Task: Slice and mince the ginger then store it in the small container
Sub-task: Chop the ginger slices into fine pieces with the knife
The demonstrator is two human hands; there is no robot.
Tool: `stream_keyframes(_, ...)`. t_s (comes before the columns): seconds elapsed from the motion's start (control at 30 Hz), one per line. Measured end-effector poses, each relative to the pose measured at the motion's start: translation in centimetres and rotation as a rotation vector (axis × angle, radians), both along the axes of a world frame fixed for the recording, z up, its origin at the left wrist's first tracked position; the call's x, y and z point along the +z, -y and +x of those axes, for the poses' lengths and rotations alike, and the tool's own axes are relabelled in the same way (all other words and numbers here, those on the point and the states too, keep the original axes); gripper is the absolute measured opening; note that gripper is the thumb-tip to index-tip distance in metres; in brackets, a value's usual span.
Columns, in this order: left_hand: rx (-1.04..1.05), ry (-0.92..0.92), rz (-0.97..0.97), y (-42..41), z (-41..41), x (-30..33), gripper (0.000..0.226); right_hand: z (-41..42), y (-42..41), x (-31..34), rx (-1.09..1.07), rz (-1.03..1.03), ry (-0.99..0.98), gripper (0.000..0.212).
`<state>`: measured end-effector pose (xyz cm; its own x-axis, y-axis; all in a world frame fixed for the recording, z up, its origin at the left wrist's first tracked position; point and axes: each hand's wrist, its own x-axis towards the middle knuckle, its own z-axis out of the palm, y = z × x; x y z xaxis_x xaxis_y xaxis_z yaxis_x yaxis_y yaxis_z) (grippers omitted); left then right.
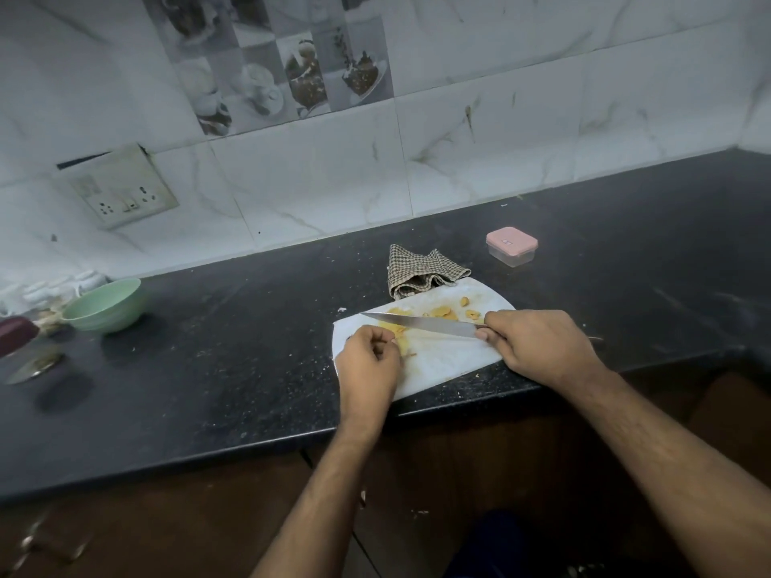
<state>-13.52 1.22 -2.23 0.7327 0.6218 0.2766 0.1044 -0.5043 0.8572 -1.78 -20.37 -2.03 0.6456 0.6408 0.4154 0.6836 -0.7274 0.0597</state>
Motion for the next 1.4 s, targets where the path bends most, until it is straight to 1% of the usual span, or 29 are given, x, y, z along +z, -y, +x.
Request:
stream_keyframes(0.07, -0.035, -0.079, -0.017, -0.3, 0.7, 0.3, 0.015, 0.1, 0.2, -0.1, 0.004, 0.014, 0.005, 0.038)
stream_keyframes(0.13, -0.052, -0.108, -0.013, -0.5, 1.1, 0.4, 0.014, 0.3, 0.3, -0.1, 0.002, 0.021, -0.001, 0.039)
stream_keyframes(0.27, -0.090, -0.112, 0.015, -0.7, 1.7, 0.4, 0.010, 0.3, 0.4, 0.0, 0.014, 0.047, -0.003, 0.040)
stream_keyframes(0.37, -0.108, -0.150, 0.036, -0.6, 2.0, 0.5, 0.008, 0.2, 0.4, 0.1, 0.013, 0.045, -0.003, 0.040)
stream_keyframes(0.47, -0.084, -0.196, 0.105, -0.9, 1.9, 0.4, 0.009, 0.1, 0.3, 0.2, 0.017, 0.042, -0.018, 0.039)
stream_keyframes(0.53, -0.071, -0.195, 0.129, -1.5, 1.8, 0.3, 0.007, 0.2, 0.2, 0.3, 0.017, 0.047, -0.031, 0.039)
stream_keyframes(0.63, -0.154, -0.195, 0.148, -2.1, 1.8, 0.2, 0.015, 0.2, 0.1, 0.5, 0.000, 0.043, -0.059, 0.038)
stream_keyframes(0.73, -0.194, -0.235, 0.184, -1.9, 2.0, 0.1, 0.021, -0.5, 0.0, 0.3, -0.021, -0.040, 0.004, 0.038)
stream_keyframes(0.83, -0.174, -0.192, 0.155, -1.6, 2.0, -0.4, 0.018, -1.8, -0.2, 0.2, -0.050, -0.149, 0.077, 0.036)
stream_keyframes(0.93, -0.161, -0.156, 0.141, -1.7, 2.0, -0.4, 0.016, -3.5, -0.9, 0.9, -0.088, -0.113, -0.001, 0.031)
stream_keyframes(1.03, -0.176, -0.143, 0.167, -1.9, 2.0, -0.5, 0.015, -5.6, -1.6, 1.8, -0.094, -0.026, -0.207, 0.014)
stream_keyframes(1.1, -0.182, -0.142, 0.197, -2.1, 1.9, -0.6, 0.012, -6.7, -1.8, 2.5, -0.102, -0.024, -0.340, 0.007)
stream_keyframes(1.13, -0.183, -0.143, 0.204, -2.1, 1.9, -0.7, 0.011, -7.1, -1.9, 2.9, -0.113, -0.033, -0.377, 0.006)
stream_keyframes(1.27, -0.191, -0.137, 0.230, -2.3, 2.0, -0.9, 0.011, -8.1, -2.2, 4.1, -0.182, -0.108, -0.394, 0.012)
stream_keyframes(1.4, -0.214, -0.124, 0.235, -2.3, 2.0, -0.8, 0.009, -8.3, -2.4, 5.2, -0.218, -0.164, -0.393, 0.013)
